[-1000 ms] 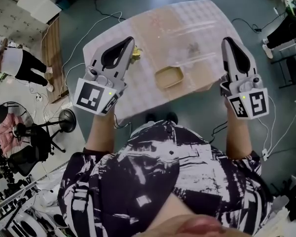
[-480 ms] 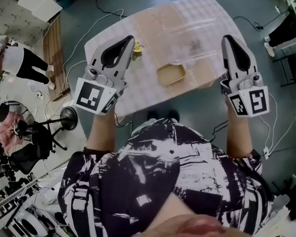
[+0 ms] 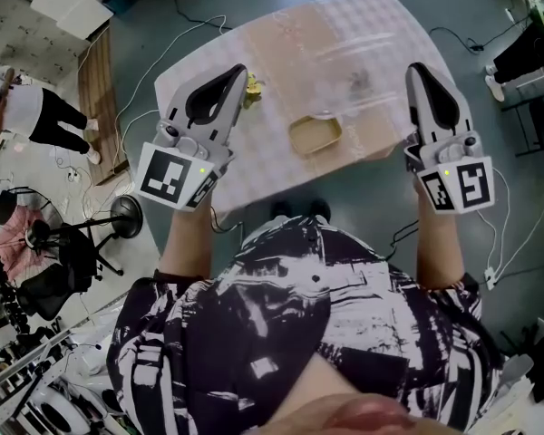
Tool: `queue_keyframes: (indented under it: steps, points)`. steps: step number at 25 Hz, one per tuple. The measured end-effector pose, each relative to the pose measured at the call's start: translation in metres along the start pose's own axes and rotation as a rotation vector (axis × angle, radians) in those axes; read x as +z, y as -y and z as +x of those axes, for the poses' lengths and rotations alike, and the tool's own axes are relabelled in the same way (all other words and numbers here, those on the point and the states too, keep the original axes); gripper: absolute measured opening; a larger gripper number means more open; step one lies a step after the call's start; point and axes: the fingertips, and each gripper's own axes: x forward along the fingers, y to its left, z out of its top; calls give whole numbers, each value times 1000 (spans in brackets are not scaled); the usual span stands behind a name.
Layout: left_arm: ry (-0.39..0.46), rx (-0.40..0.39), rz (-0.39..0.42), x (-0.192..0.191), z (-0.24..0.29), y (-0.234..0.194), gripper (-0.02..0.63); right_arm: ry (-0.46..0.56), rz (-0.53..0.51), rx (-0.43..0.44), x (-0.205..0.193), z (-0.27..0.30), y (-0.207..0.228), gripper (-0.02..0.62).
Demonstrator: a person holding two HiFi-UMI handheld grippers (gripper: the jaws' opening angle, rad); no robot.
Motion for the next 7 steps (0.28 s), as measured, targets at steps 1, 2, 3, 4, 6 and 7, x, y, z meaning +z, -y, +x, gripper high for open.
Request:
queue_keyframes:
  steps: [1,2,3,4,6,7]
  points:
    - [0,-1,-1,0,-1,0,0,-1,0,0,0,-1,-1,15]
    - [0,-2,-2,0,-2,1,0,-1,0,-1,0,-1,-2,15]
    - [0,-3,-2,0,-3,1,0,-1,1,-1,0,-2,-3,15]
    - [0,-3,-2,0,-3,1,0,-2,1,-2,0,-2,-3,15]
    - [1,-3,-1,0,-4,1,0,-3,1,-2,0,-2,-3,15]
    - [2,-2,-1,0,-4,1,0,-4,0,-2,0,-2,-3,15]
